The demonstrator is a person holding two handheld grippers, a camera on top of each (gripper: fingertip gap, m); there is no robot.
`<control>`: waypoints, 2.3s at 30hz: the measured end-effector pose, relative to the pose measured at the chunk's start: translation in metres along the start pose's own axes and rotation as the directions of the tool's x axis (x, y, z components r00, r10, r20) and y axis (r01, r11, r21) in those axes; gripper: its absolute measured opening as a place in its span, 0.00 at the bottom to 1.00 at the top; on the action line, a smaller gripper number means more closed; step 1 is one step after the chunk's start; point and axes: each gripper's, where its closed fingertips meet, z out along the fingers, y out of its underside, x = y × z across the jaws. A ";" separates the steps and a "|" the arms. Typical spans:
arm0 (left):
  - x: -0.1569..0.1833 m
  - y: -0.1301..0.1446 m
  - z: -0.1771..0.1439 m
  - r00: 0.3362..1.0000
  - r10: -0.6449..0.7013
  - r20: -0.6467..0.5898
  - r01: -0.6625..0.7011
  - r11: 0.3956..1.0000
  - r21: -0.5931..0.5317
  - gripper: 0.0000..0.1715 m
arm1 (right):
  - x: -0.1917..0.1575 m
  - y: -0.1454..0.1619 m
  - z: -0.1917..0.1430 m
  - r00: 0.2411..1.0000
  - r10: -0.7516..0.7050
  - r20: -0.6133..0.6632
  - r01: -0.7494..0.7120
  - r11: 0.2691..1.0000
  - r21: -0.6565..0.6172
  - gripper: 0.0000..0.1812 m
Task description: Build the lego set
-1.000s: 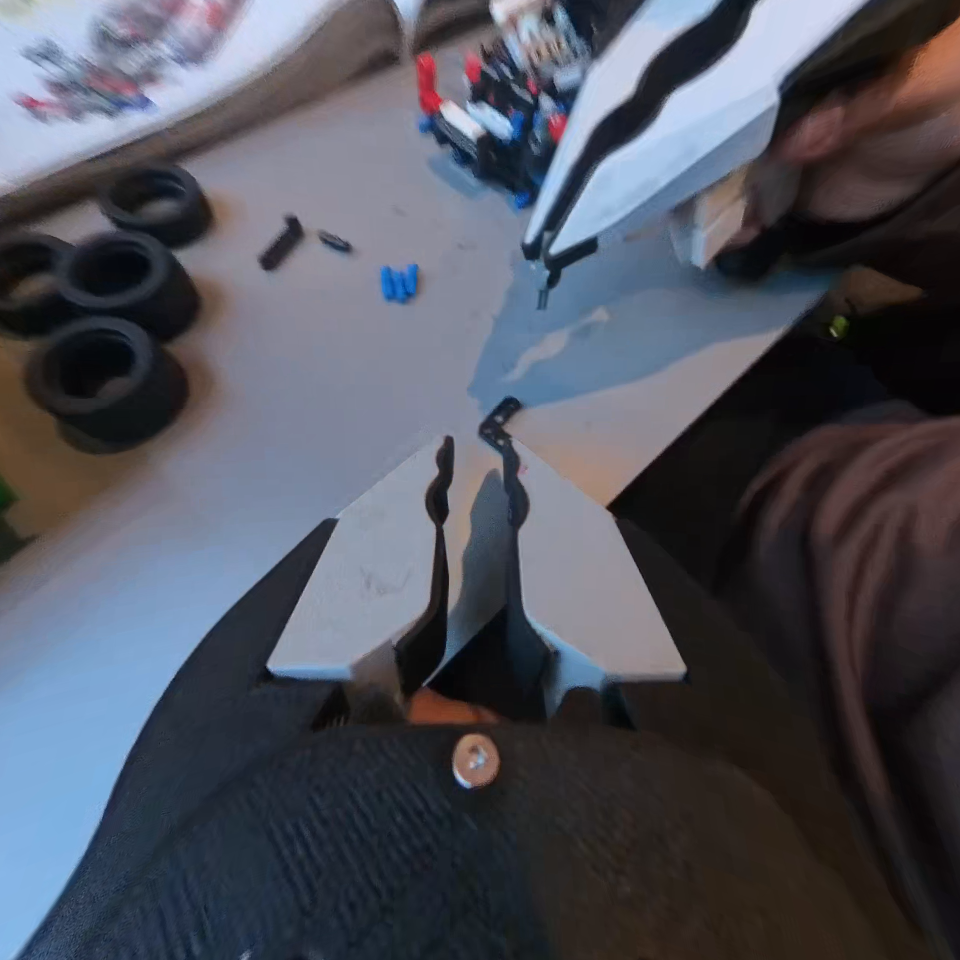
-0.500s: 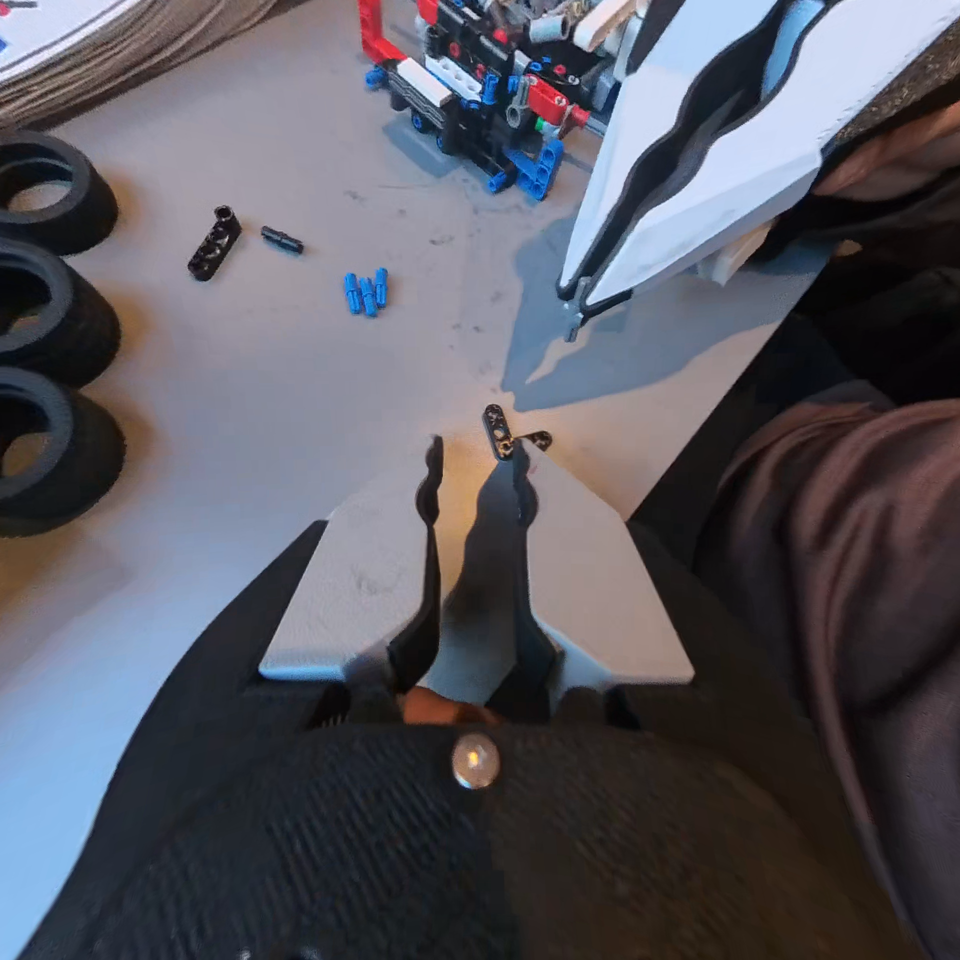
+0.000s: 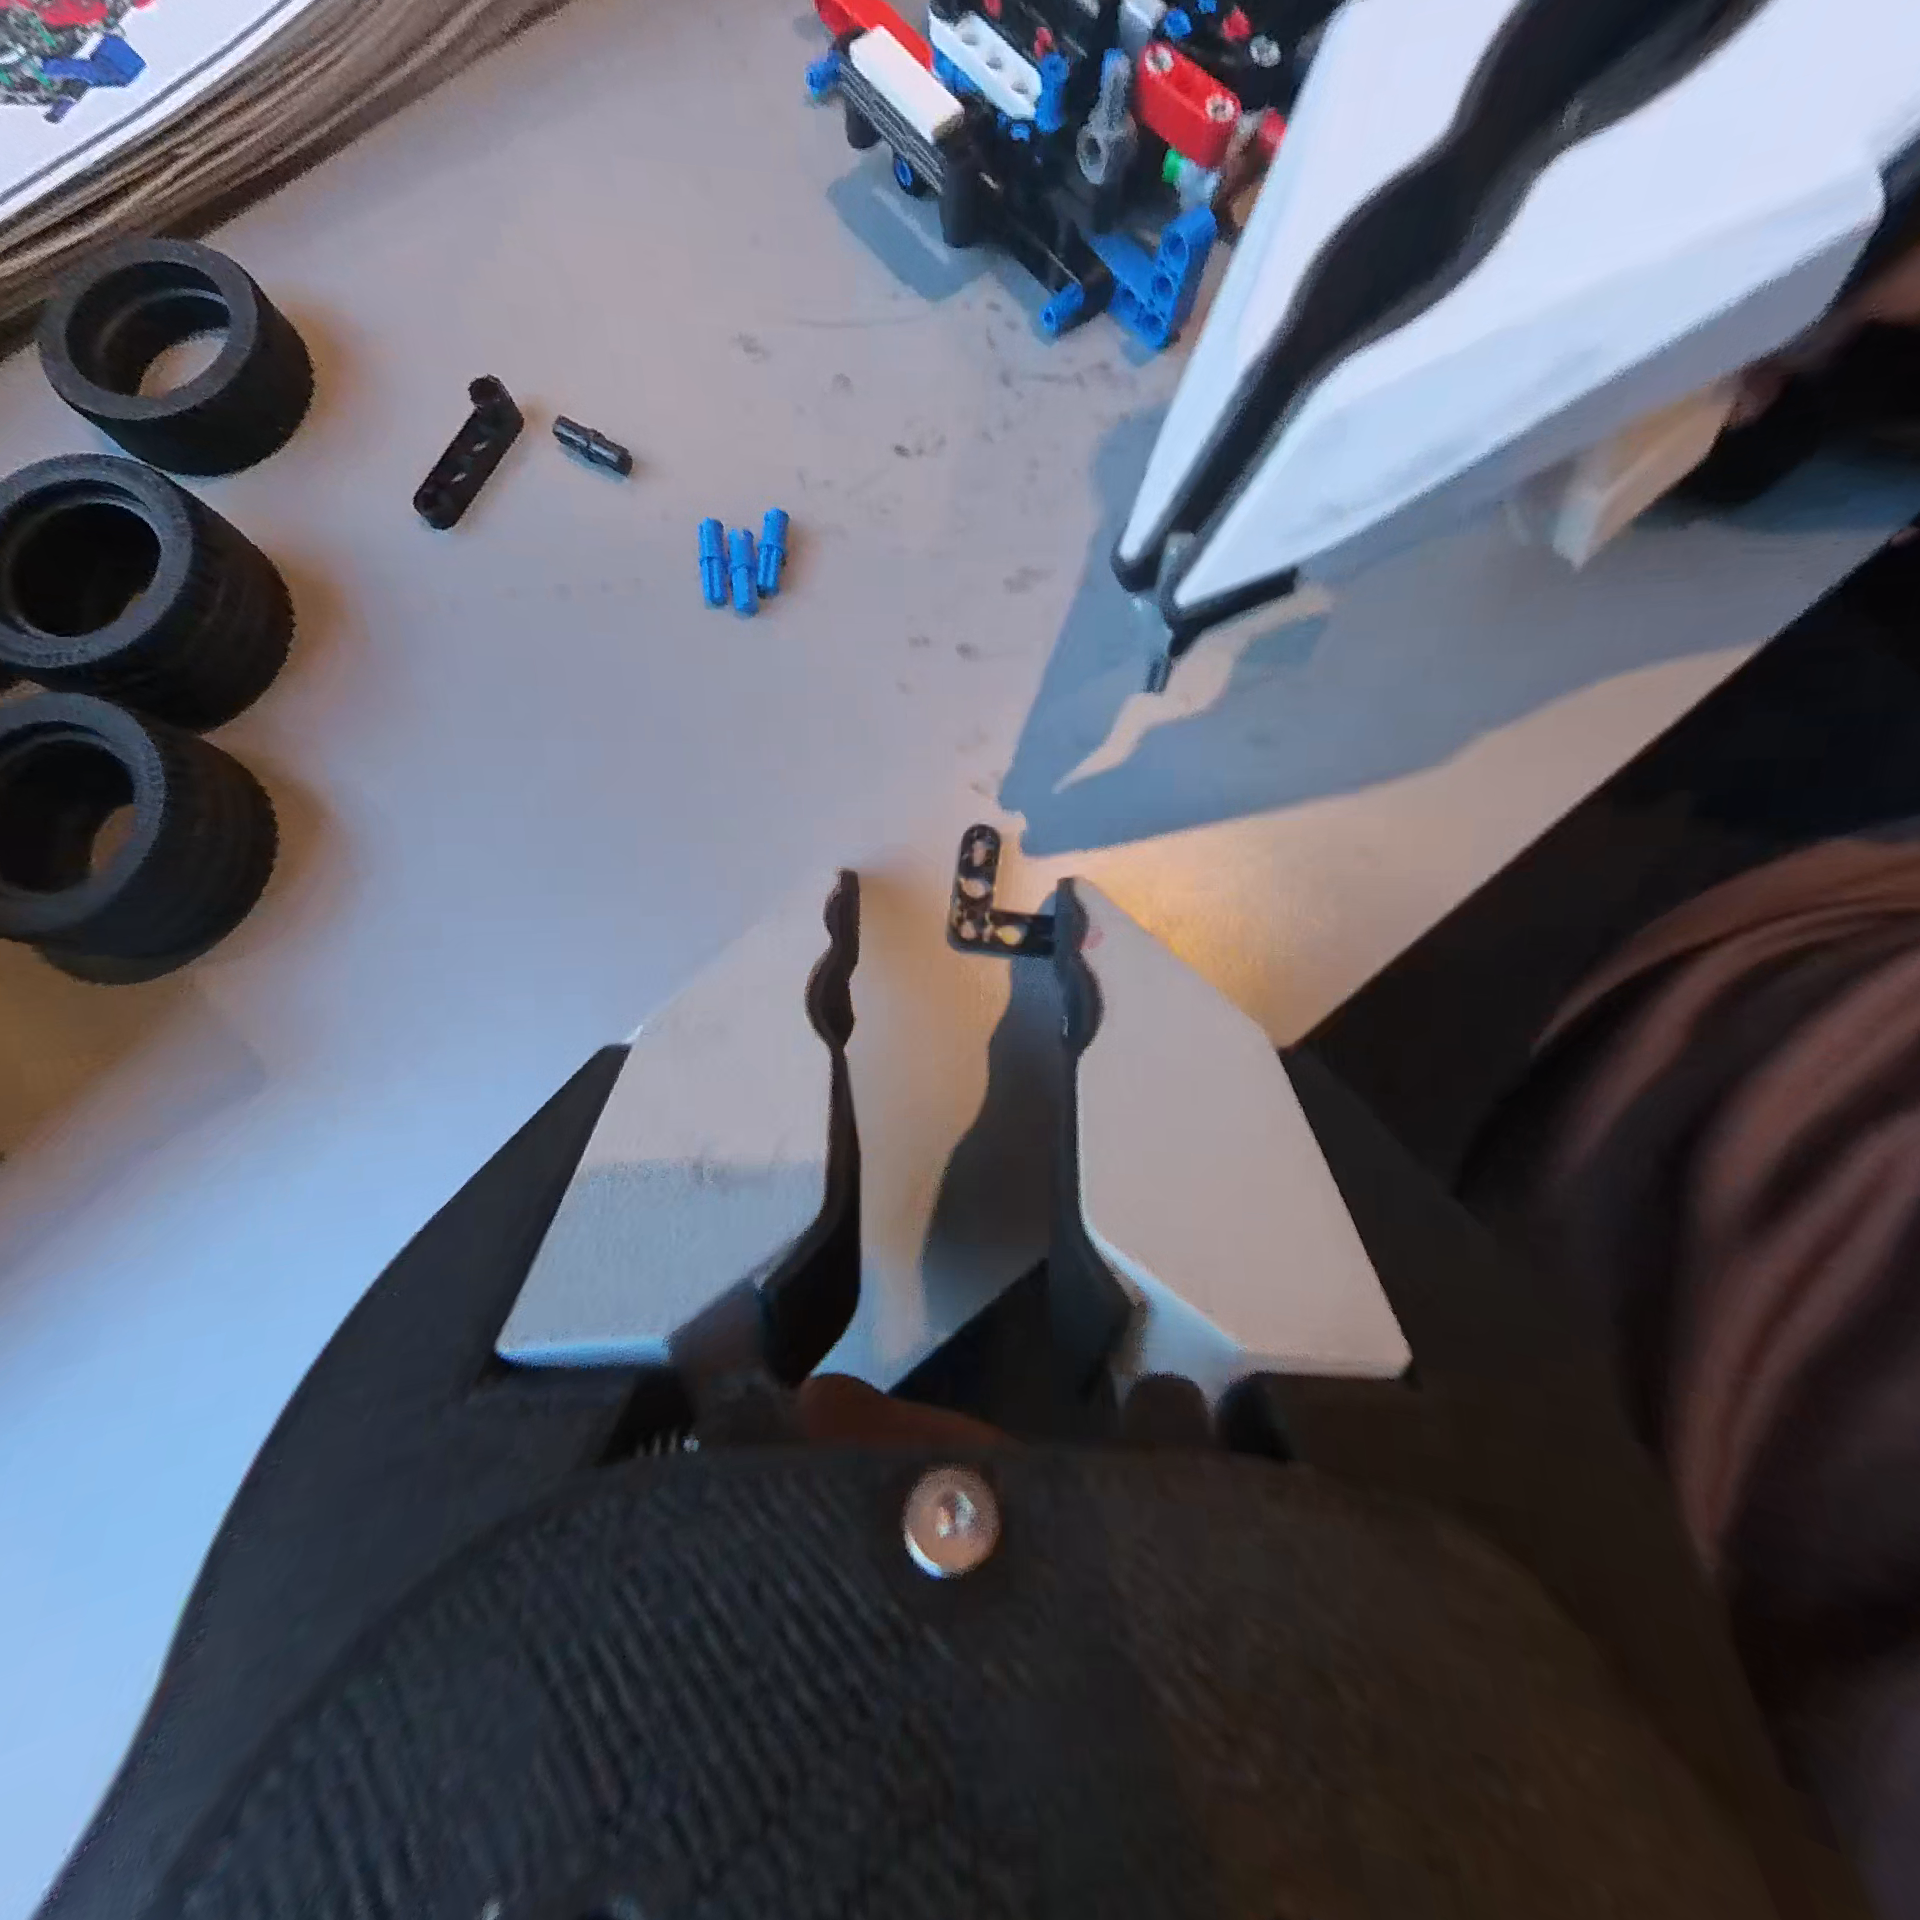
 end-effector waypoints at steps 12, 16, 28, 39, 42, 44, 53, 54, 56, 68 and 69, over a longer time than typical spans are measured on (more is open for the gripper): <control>-0.001 0.009 -0.011 0.997 0.051 -0.049 -0.051 0.999 0.006 0.19 | -0.003 0.003 0.015 0.999 -0.049 -0.001 0.049 0.997 -0.058 0.02; 0.008 0.003 -0.006 0.992 0.029 -0.120 -0.026 0.999 0.027 0.16 | 0.000 0.005 0.023 0.996 -0.084 0.013 0.085 0.991 -0.102 0.02; 0.004 0.007 -0.007 0.992 0.070 -0.105 -0.066 0.997 0.036 0.05 | -0.008 0.019 0.028 0.994 -0.102 0.030 0.106 0.973 -0.204 0.02; 0.055 -0.003 0.003 0.972 0.145 -0.183 -0.129 0.987 0.098 0.05 | -0.023 0.035 -0.012 0.974 -0.037 -0.222 0.017 0.996 -0.092 0.02; 0.060 -0.003 0.003 0.968 0.155 -0.195 -0.134 0.984 0.115 0.05 | -0.026 0.041 -0.013 0.961 -0.016 -0.277 -0.002 0.998 -0.063 0.02; 0.063 -0.003 0.003 0.962 0.179 -0.204 -0.155 0.980 0.128 0.05 | -0.029 0.043 -0.015 0.951 -0.019 -0.309 0.013 1.000 -0.020 0.02; 0.065 -0.002 0.002 0.926 0.259 -0.276 -0.226 0.963 0.146 0.05 | -0.030 0.052 -0.020 0.923 0.004 -0.385 0.007 1.000 0.026 0.02; 0.066 -0.002 0.002 0.922 0.268 -0.280 -0.234 0.961 0.148 0.05 | -0.030 0.053 -0.019 0.925 0.010 -0.381 -0.001 1.000 0.024 0.02; 0.066 -0.002 0.002 0.917 0.280 -0.286 -0.245 0.958 0.153 0.05 | -0.029 0.054 -0.016 0.929 0.022 -0.371 -0.014 1.000 0.024 0.02; 0.067 -0.002 0.002 0.892 0.297 -0.342 -0.260 0.954 0.150 0.05 | -0.027 0.055 -0.012 0.929 -0.003 -0.370 0.017 0.999 0.034 0.02; 0.067 -0.002 0.002 0.892 0.295 -0.344 -0.258 0.954 0.149 0.05 | -0.027 0.055 -0.012 0.925 -0.020 -0.378 0.035 0.999 0.031 0.02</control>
